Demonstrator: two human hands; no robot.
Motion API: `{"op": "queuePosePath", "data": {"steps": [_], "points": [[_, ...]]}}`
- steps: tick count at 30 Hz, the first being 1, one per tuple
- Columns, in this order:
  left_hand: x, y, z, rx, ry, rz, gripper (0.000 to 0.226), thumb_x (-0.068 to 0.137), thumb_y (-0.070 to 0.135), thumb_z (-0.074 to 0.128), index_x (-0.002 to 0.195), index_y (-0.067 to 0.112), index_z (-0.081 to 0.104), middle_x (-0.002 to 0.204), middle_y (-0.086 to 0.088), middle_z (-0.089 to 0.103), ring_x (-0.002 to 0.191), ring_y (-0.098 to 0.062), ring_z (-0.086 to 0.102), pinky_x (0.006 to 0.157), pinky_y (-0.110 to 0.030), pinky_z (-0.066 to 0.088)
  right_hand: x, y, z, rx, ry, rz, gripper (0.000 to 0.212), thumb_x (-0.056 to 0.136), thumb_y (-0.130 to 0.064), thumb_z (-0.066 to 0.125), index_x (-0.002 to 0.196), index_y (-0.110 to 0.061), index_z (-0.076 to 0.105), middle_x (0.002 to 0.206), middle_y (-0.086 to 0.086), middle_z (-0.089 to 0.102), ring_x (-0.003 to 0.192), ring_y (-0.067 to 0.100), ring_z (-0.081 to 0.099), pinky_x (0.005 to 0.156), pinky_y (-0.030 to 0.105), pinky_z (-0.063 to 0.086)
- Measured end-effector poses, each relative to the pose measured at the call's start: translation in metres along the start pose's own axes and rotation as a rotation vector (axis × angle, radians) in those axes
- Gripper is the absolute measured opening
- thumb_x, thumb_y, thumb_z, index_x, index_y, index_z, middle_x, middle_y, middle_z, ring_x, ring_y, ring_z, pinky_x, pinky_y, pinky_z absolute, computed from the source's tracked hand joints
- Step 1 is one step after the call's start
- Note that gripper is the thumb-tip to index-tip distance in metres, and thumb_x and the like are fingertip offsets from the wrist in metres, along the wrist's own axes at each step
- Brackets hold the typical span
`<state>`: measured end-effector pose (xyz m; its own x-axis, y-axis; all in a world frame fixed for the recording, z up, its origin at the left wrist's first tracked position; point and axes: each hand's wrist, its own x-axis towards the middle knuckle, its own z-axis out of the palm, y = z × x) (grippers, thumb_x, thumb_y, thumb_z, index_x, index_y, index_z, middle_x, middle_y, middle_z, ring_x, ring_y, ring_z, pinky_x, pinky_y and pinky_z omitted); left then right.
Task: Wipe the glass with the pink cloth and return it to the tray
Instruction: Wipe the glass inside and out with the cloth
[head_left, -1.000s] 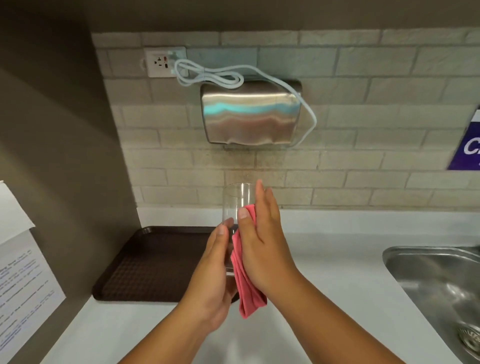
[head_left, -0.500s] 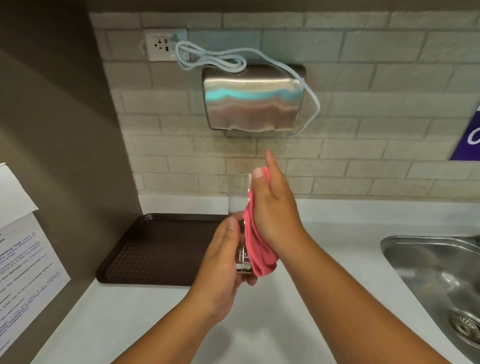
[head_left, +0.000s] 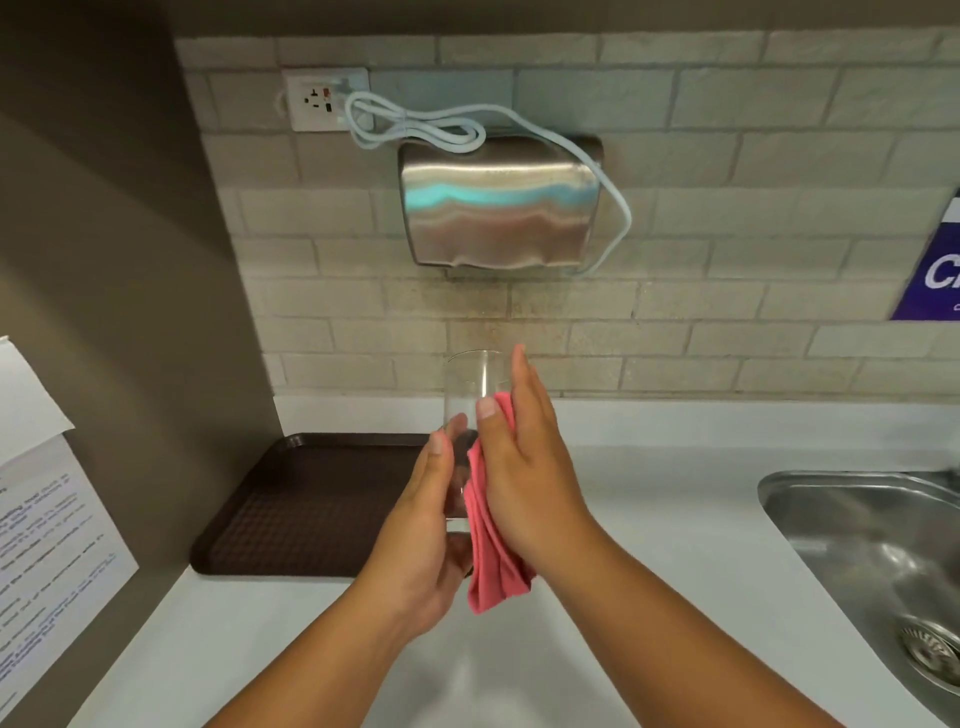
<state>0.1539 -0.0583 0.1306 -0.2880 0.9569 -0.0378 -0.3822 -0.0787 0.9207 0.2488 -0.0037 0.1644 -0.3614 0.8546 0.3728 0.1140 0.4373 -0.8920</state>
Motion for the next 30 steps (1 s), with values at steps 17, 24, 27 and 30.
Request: {"op": "queuePosePath", "data": {"steps": [17,24,27,30], "points": [[-0.005,-0.019,0.003,0.261,-0.104,-0.055,0.072,0.082,0.076,0.055,0.140,0.034,0.061,0.098,-0.006,0.085,0.074,-0.015,0.079,0.054,-0.030,0.057,0.034,0.013,-0.013,0.143,0.187,0.195,0.032,0.105,-0.054,0.043,0.097,-0.034,0.066,0.095,-0.009,0.071,0.087,0.004,0.067,0.071,0.024,0.045],[-0.006,-0.012,-0.001,-0.033,-0.170,-0.109,0.066,0.092,0.071,0.050,0.126,0.023,0.079,0.106,-0.020,0.077,0.082,-0.032,0.075,0.064,-0.040,0.060,0.006,0.017,-0.016,0.429,0.088,0.228,0.045,0.107,-0.057,0.034,0.146,-0.044,0.053,0.144,-0.002,0.063,0.127,0.016,0.064,0.109,0.042,0.049],[-0.002,-0.008,-0.002,-0.030,-0.067,-0.103,0.056,0.090,0.069,0.053,0.124,0.035,0.081,0.127,-0.006,0.082,0.112,-0.027,0.080,0.102,-0.052,0.058,-0.015,0.018,0.003,0.124,0.002,0.067,0.052,0.104,-0.063,0.028,0.155,-0.062,0.022,0.170,-0.018,0.022,0.150,-0.008,0.021,0.121,0.022,0.022],[-0.004,-0.003,-0.004,-0.016,-0.094,-0.115,0.060,0.088,0.073,0.054,0.139,0.045,0.070,0.140,0.004,0.076,0.130,-0.023,0.072,0.113,-0.059,0.052,-0.017,0.014,0.008,-0.035,-0.030,0.011,0.053,0.104,-0.062,0.026,0.153,-0.067,0.007,0.172,-0.025,0.001,0.140,-0.024,-0.002,0.104,0.005,0.005]]}}
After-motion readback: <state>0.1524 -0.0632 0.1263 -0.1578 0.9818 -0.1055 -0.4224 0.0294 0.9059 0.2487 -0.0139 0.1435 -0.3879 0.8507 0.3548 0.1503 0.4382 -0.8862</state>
